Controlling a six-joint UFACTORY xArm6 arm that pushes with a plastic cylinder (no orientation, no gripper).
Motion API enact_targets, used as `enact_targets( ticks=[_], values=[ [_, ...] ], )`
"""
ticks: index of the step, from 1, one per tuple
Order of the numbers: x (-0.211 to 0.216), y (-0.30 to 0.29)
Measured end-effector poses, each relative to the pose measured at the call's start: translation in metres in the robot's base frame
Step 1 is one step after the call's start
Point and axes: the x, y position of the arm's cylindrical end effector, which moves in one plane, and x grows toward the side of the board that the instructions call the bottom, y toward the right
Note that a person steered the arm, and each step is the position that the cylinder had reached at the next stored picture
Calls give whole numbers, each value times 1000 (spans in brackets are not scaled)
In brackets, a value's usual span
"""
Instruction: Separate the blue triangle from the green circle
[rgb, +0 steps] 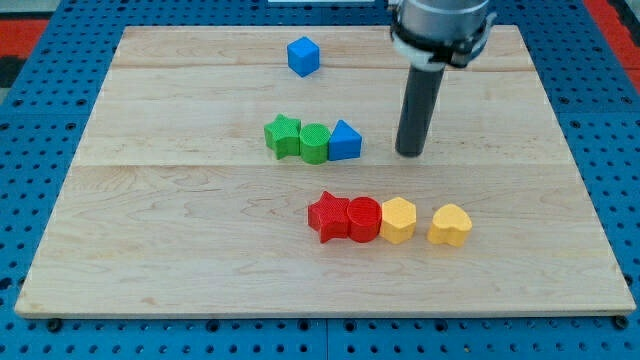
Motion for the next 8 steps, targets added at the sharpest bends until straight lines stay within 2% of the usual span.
enact_targets(
  ticks=[1, 2, 4, 6, 7, 8],
  values=[
    [8, -52],
    [-16, -81],
    [-102, -81],
    [-63, -68],
    [-55, -40],
    [-69, -20]
  ],
)
